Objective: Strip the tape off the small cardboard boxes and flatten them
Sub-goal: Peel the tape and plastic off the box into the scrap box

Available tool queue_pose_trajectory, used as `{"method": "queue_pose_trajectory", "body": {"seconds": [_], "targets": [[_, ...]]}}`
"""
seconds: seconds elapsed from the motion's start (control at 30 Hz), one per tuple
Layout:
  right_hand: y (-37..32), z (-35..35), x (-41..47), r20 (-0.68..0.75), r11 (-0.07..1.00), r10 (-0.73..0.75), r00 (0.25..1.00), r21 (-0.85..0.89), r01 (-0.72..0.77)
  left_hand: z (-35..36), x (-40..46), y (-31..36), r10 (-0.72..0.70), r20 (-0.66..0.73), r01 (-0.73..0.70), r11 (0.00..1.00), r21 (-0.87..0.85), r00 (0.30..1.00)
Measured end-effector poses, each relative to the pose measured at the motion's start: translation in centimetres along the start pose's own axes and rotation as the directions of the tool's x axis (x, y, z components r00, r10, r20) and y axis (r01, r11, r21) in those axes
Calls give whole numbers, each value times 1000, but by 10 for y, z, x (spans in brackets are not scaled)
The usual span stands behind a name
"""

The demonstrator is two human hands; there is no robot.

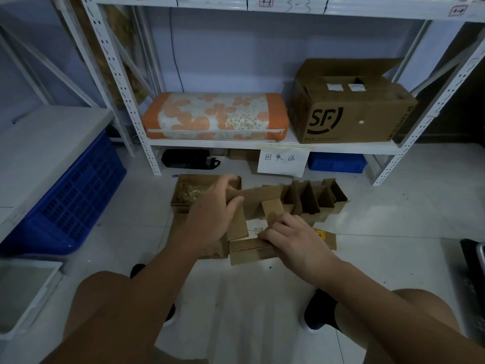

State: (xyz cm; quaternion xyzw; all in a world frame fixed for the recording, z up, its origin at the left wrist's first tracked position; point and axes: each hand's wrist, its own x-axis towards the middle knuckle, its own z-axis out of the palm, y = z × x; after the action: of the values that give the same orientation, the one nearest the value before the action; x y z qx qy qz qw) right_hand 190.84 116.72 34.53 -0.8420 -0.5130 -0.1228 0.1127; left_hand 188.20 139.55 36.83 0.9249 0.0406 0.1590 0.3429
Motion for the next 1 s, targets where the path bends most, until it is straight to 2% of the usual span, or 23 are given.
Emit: {"method": "queue_pose_trajectory", "body": {"seconds": [0.07,0.1,0.17,0.2,0.27,0.33,0.37,0.43,0.57,0.7,0.8,1.0], "targets": [[-2,-2,1,-12,999,28,1000,33,-28,0,3,0,170,-103,-144,964,223,980],[-3,-2,2,-25,998,41,999,40,-40,0,4,-1,303,-119,-244,903,354,946],[-5,1,1,-47,997,69,996,41,-67,3,2,-3,519,-64,-429,763,483,852],[-6,2,1,-58,996,77,995,37,-75,4,0,-4,558,-17,-481,731,485,830],[-6,3,0,-85,997,76,994,30,-73,5,-2,-8,482,60,-458,778,429,874],[-5,4,-2,-103,997,77,992,31,-74,3,-3,-12,311,160,-350,855,383,937],[-5,5,-2,-114,996,83,990,34,-79,1,-4,-13,240,224,-309,881,359,945],[-1,6,-3,-138,995,95,986,36,-91,-2,-4,-11,154,351,-268,914,305,924],[2,5,-4,-185,997,70,980,29,-66,-5,-2,-9,72,472,-259,902,344,878],[1,3,-4,-214,999,37,976,18,-34,-13,3,-3,-65,621,-154,944,292,781],[-3,5,-4,-207,1000,9,978,-3,-10,-21,4,7,-68,684,-116,969,219,726],[-9,9,-3,-252,1000,-13,968,-27,7,-25,3,14,36,697,-217,961,174,716]]}}
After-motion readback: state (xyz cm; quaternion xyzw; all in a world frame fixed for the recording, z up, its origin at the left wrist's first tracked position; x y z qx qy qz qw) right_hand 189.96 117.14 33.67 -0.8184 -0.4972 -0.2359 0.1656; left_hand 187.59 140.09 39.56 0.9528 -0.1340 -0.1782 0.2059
